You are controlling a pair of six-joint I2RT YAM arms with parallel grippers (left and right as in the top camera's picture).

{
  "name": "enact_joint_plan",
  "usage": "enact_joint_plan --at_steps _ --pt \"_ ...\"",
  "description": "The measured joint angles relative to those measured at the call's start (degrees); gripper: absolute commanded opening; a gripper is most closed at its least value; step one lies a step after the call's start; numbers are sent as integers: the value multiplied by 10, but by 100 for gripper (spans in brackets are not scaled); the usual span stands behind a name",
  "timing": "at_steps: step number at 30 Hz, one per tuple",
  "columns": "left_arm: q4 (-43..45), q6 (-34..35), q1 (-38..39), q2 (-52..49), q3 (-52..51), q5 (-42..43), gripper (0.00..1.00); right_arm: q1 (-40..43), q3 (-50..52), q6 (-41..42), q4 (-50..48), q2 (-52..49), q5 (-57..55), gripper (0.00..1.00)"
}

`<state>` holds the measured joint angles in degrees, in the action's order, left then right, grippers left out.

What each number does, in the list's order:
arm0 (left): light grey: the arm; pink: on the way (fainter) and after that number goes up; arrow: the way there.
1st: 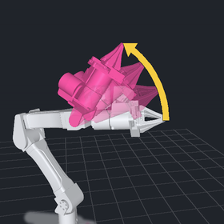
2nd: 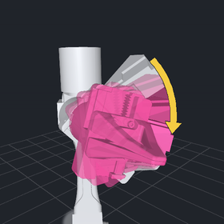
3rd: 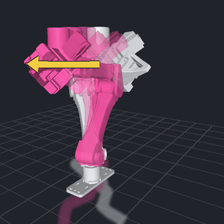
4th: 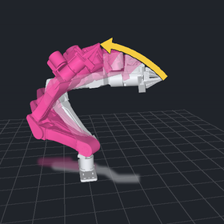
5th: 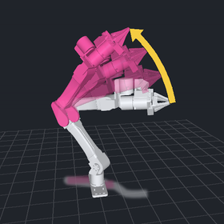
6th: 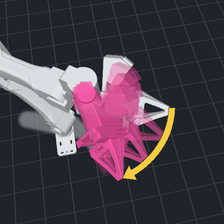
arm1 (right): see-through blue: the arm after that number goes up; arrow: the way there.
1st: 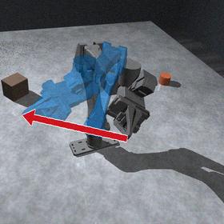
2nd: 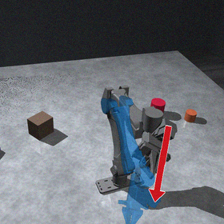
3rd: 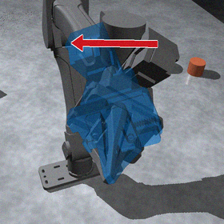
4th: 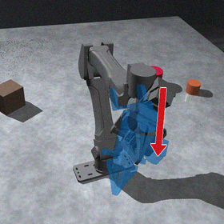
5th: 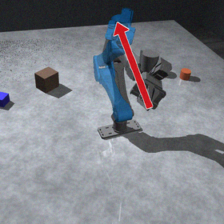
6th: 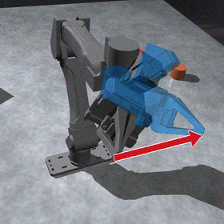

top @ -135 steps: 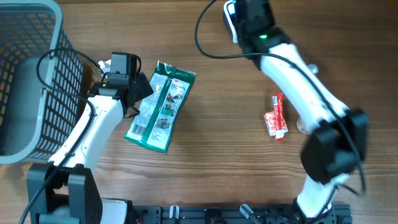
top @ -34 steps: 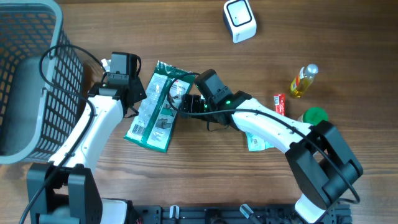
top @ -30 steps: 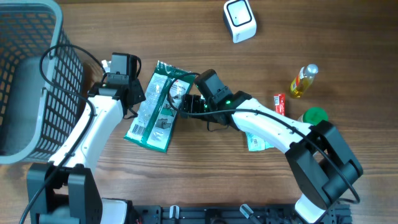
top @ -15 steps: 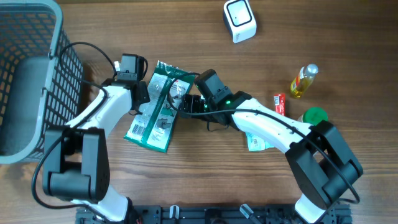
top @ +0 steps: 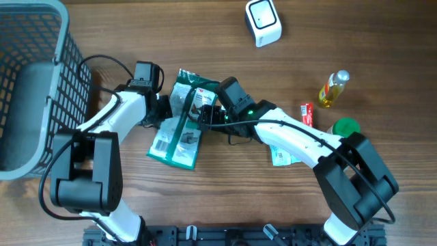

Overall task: Scan the item barcode
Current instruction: 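Lower left gripper onto the gloves pack's left edge to pin it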

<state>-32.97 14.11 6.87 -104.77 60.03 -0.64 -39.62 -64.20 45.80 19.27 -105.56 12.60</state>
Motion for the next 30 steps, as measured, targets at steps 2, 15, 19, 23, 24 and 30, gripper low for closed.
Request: enact_joint_plan --at_steps 2,15,19,23,24,30 --pt "-13 -1 0 1 1 28 4 0 0 0 2 0 0 91" --pt "-91 -14 0 -2 17 88 4 0 0 0 28 0 7 89" --pt "-140 -23 0 -3 81 92 4 0 0 0 28 0 8 89" --pt "-148 -58 0 -3 103 111 4 0 0 0 28 0 9 89" --pt "-149 -66 0 -3 103 115 4 0 0 0 28 0 9 89" --pt "-132 -103 0 -6 93 125 4 0 0 0 28 0 9 89"
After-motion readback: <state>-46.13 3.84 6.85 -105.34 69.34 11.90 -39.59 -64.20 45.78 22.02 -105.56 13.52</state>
